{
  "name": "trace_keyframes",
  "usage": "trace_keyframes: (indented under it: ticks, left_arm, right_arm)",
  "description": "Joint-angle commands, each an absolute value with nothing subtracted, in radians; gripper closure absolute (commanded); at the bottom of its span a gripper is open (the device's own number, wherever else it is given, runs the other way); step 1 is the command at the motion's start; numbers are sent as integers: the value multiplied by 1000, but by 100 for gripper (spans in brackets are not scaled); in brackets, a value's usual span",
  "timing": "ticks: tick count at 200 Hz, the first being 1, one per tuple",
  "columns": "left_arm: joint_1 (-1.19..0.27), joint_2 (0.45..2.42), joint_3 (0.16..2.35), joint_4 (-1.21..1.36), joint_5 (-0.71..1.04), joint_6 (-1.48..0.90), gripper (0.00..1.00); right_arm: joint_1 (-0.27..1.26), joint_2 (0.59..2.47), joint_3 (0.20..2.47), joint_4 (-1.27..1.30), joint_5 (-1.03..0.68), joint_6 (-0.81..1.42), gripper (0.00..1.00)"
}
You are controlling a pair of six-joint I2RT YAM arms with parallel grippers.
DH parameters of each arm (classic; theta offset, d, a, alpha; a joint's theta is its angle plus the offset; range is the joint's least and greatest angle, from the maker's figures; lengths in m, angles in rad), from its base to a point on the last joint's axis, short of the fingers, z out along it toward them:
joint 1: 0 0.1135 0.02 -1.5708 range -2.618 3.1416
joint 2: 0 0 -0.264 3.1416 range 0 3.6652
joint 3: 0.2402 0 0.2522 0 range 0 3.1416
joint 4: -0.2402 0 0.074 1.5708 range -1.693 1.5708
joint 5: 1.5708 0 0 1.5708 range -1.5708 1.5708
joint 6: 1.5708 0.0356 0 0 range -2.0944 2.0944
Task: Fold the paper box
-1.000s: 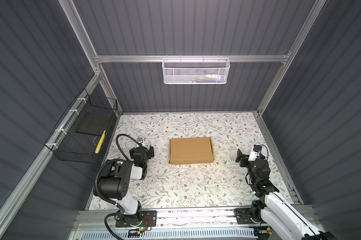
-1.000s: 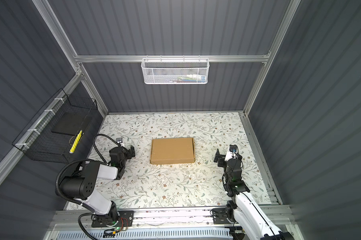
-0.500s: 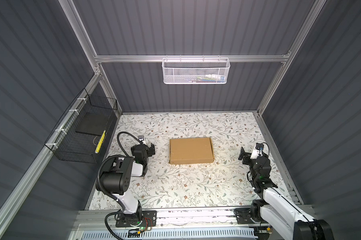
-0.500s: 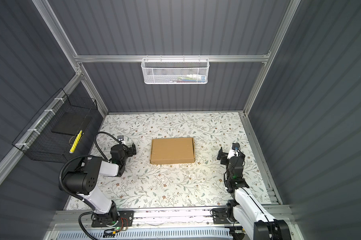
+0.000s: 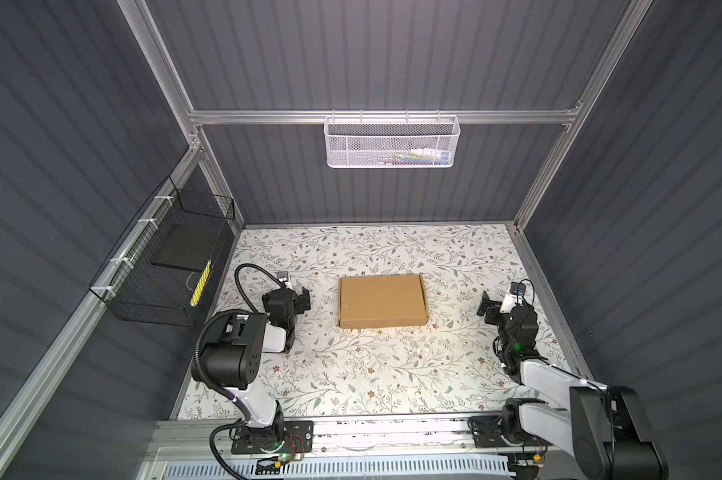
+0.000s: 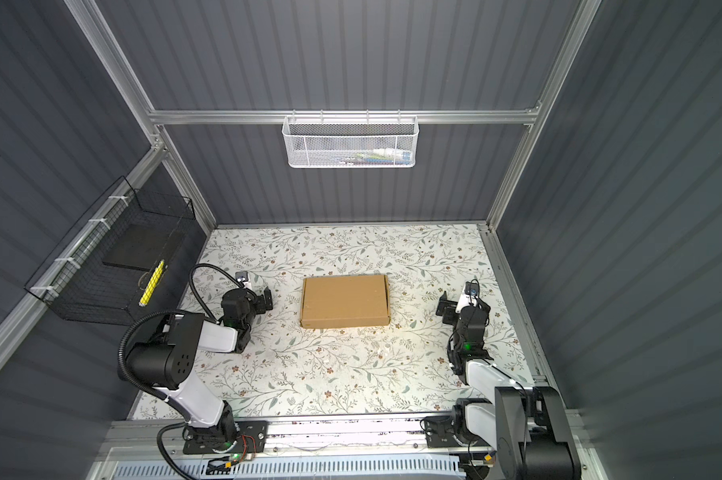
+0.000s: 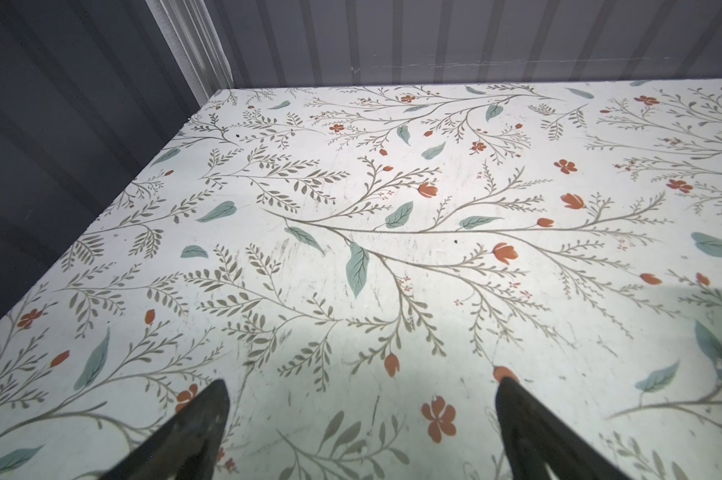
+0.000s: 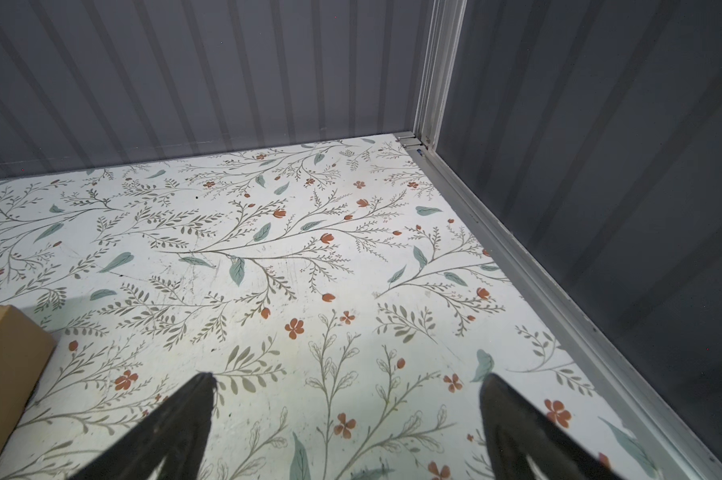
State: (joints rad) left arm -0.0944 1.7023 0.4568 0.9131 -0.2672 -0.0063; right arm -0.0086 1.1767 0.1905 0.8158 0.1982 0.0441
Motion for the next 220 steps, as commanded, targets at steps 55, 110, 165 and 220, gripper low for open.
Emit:
trace_keyframes:
  ticks: [55, 110, 165, 220]
  left_arm:
    - [-86, 1715, 469, 913, -260, 5, 0]
    - [-86, 1715, 469, 913, -260, 5, 0]
    - [-86, 1715, 469, 913, -261, 5, 0]
    - [-86, 1715, 469, 913, -260, 5, 0]
  right_arm:
    - [-60, 1381, 215, 1113, 122, 96, 1]
    - [-66, 1451, 242, 1120, 132, 105, 1]
    - [-60, 1453, 296, 1020, 139, 102, 1]
    - [-57, 1456, 296, 1026, 139, 98, 1]
